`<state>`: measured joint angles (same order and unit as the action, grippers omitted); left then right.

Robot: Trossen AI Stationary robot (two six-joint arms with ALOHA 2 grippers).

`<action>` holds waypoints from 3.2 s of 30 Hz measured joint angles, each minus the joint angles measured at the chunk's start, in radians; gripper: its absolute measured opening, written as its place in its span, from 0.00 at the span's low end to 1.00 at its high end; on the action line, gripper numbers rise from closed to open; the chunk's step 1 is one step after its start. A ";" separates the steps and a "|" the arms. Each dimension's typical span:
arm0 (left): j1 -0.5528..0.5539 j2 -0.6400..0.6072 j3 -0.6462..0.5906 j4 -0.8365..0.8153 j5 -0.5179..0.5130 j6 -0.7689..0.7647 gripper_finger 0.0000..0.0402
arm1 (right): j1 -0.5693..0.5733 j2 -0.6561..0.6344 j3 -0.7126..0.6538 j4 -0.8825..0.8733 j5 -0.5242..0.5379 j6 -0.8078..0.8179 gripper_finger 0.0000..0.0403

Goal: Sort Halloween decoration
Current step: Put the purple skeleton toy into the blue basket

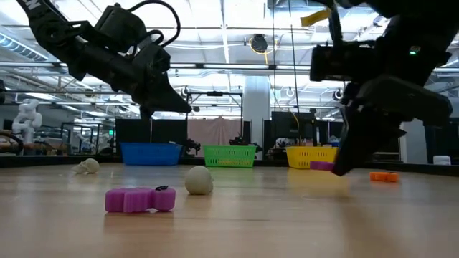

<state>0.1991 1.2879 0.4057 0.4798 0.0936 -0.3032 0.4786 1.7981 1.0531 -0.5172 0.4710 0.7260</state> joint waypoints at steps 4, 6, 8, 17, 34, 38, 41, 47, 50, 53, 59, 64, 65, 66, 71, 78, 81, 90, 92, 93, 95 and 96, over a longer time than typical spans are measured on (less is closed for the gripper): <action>-0.016 0.019 0.000 0.005 0.026 -0.061 0.02 | -0.054 0.000 0.000 0.069 0.141 -0.185 0.02; -0.027 0.036 0.000 0.018 0.028 -0.106 0.03 | -0.080 0.000 0.000 0.123 0.203 -0.289 0.02; -0.040 0.060 0.000 0.032 0.028 -0.156 0.06 | -0.107 0.000 0.000 0.178 0.236 -0.400 0.02; -0.092 0.188 0.016 0.261 0.007 -0.267 0.35 | -0.219 -0.001 0.000 0.475 0.242 -0.835 0.02; -0.144 0.327 0.155 0.274 -0.046 -0.267 0.50 | -0.251 -0.002 0.001 0.627 0.236 -0.981 0.02; -0.144 0.327 0.155 0.270 -0.023 -0.267 0.45 | -0.251 -0.002 0.001 0.627 0.237 -0.982 0.02; -0.144 0.327 0.155 0.262 -0.014 -0.267 0.37 | -0.251 -0.002 0.001 0.642 0.239 -0.982 0.02; -0.141 0.327 0.155 0.267 -0.006 -0.231 0.17 | -0.251 -0.002 0.001 0.666 0.240 -1.003 0.02; -0.136 0.327 0.154 0.265 0.010 -0.196 0.06 | -0.250 -0.002 0.001 0.665 0.243 -1.000 0.04; -0.127 0.327 0.154 0.266 0.017 -0.185 0.03 | -0.250 -0.002 0.001 0.665 0.243 -0.977 0.08; -0.091 0.309 0.154 0.230 0.039 -0.124 0.03 | -0.248 -0.002 0.001 0.665 0.242 -0.938 0.25; -0.046 0.213 0.154 0.095 0.038 0.035 0.03 | -0.226 -0.012 0.002 0.593 0.368 -0.878 0.37; -0.032 0.187 0.154 0.054 0.039 0.055 0.03 | -0.220 -0.016 0.002 0.567 0.388 -0.866 0.38; -0.014 0.162 0.154 0.009 0.037 0.073 0.03 | -0.215 -0.019 0.002 0.537 0.396 -0.849 0.39; 0.086 0.001 0.162 -0.291 -0.017 0.161 0.03 | -0.201 -0.029 0.002 0.436 0.392 -0.731 0.34; 0.297 -0.111 0.295 -0.787 -0.232 0.314 0.02 | -0.202 -0.029 0.002 0.363 0.390 -0.655 0.13; 0.424 -0.086 0.349 -0.848 -0.236 0.369 0.02 | -0.202 -0.029 0.002 0.375 0.389 -0.657 0.03; 0.647 0.119 0.441 -0.875 -0.083 0.398 0.02 | -0.202 -0.029 0.002 0.374 0.389 -0.651 0.02; 0.662 0.161 0.452 -0.864 -0.082 0.398 0.03 | -0.202 -0.029 0.002 0.374 0.389 -0.651 0.01; 0.669 0.181 0.459 -0.855 -0.080 0.398 0.03 | -0.202 -0.029 0.002 0.374 0.388 -0.651 0.00; 0.675 0.216 0.471 -0.852 -0.080 0.413 0.03 | -0.202 -0.029 0.002 0.374 0.385 -0.650 0.00; 0.675 0.232 0.475 -0.856 -0.079 0.417 0.03 | -0.202 -0.029 0.002 0.374 0.374 -0.646 0.00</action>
<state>0.8743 1.5201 0.8807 -0.3758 0.0142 0.1142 0.2768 1.7695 1.0550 -0.1435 0.8448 0.0802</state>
